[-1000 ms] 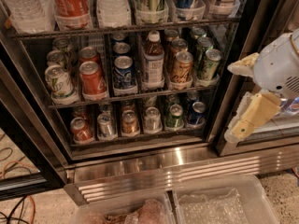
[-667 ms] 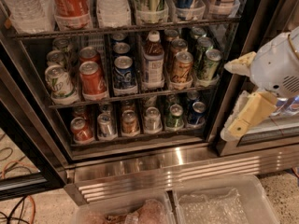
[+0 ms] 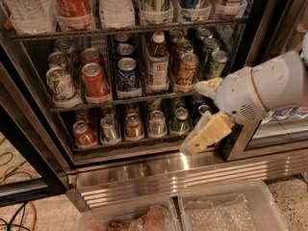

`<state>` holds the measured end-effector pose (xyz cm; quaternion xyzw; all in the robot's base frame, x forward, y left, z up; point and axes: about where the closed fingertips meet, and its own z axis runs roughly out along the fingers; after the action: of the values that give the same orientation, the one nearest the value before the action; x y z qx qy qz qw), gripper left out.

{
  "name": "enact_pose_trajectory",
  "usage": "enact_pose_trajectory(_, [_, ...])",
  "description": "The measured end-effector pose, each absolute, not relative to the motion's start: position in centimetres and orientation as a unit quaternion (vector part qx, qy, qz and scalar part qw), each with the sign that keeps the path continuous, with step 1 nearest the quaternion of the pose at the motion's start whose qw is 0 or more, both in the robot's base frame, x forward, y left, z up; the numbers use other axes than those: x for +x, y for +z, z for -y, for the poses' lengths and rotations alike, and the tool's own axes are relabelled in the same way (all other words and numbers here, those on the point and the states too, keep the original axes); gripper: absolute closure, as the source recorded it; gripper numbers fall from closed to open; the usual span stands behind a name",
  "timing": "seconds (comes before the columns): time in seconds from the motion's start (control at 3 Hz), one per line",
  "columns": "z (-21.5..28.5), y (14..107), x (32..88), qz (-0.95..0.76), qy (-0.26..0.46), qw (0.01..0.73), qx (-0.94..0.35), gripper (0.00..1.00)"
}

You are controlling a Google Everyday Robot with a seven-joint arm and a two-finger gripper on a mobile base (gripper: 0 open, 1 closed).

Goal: Pick pepsi can from middle shelf of fridge

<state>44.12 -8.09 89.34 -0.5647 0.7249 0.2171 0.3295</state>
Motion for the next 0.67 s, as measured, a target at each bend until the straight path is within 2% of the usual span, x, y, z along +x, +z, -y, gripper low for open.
enact_pose_trajectory(0.33, [3.66,87.97,44.56,-0.717,0.256,0.384,-0.523,0.00])
enact_pose_trajectory(0.67, [3.66,87.97,44.56,-0.717,0.256,0.384,-0.523,0.00])
